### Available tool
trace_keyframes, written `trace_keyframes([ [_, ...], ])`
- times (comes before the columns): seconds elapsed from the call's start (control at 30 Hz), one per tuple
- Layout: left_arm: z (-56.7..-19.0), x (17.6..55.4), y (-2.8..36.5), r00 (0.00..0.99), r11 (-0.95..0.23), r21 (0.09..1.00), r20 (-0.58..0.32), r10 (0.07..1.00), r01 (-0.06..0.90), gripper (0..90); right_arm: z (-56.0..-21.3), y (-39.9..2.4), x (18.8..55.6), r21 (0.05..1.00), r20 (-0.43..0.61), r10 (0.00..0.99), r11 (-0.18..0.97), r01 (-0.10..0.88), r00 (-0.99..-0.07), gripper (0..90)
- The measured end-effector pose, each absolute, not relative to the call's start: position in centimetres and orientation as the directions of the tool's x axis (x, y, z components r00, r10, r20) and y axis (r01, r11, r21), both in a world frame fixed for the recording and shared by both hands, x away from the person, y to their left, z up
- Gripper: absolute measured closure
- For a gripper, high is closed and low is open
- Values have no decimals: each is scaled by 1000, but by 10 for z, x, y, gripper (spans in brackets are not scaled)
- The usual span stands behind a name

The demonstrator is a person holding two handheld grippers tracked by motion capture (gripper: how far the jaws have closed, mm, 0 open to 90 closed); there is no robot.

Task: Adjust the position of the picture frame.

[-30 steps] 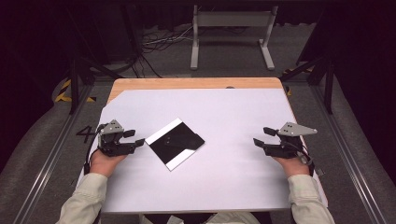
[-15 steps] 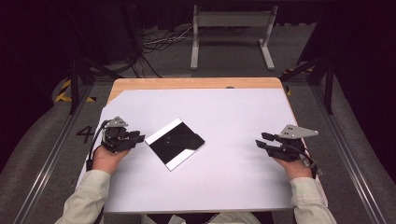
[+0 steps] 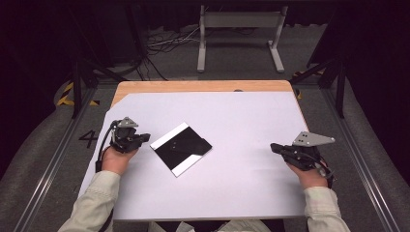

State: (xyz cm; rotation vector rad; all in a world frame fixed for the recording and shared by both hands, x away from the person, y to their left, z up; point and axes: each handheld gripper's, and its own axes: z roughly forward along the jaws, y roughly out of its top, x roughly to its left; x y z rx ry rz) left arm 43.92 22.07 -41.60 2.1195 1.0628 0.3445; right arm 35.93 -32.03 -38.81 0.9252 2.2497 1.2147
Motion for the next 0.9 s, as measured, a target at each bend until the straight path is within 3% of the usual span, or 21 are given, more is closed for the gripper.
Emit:
trace_keyframes([
  [0.37,-431,457,216,590,-385,661,-108,800,644,900,-384,-322,352,846,-40,722,392,361,-691,893],
  [0.9,-437,462,209,616,-438,617,-99,782,654,900,-382,-325,348,850,-31,725,382,364,-688,892],
])
